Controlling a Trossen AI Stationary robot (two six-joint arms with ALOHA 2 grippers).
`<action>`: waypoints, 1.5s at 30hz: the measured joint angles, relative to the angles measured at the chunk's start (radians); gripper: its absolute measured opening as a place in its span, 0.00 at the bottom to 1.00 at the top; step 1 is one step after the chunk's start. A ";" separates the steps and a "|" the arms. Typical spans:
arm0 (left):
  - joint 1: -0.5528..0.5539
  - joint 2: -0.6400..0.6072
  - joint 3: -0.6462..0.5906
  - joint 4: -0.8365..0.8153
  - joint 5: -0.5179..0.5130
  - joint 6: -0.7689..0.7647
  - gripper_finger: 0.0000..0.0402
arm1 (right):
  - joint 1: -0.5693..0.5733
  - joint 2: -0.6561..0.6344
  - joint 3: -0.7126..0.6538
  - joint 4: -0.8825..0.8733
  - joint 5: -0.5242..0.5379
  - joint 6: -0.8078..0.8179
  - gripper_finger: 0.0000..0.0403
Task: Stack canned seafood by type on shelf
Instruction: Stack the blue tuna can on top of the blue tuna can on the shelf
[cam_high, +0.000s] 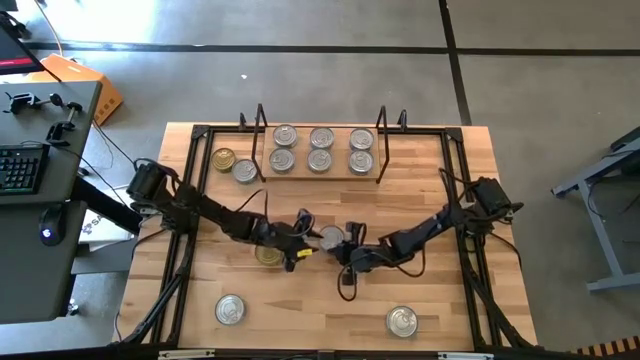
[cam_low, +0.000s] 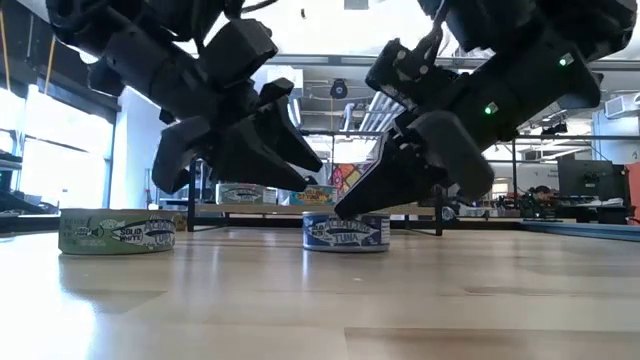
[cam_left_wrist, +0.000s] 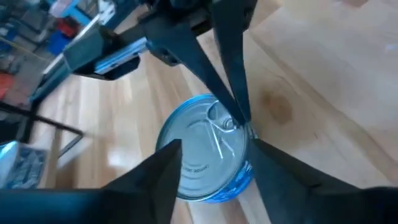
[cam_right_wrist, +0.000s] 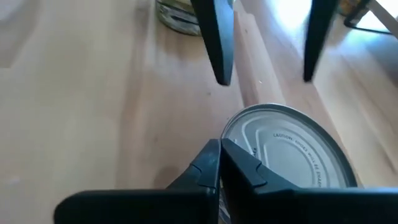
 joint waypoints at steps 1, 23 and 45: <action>0.009 0.001 0.000 -0.002 0.029 -0.002 0.48 | 0.005 0.000 0.000 0.006 0.000 0.000 0.00; 0.018 0.146 0.001 0.114 0.144 0.056 0.14 | 0.068 -0.003 0.000 0.122 0.020 -0.018 0.00; -0.003 -0.013 0.023 0.075 0.274 -0.223 0.00 | 0.194 -0.141 0.001 0.044 0.144 -0.230 0.44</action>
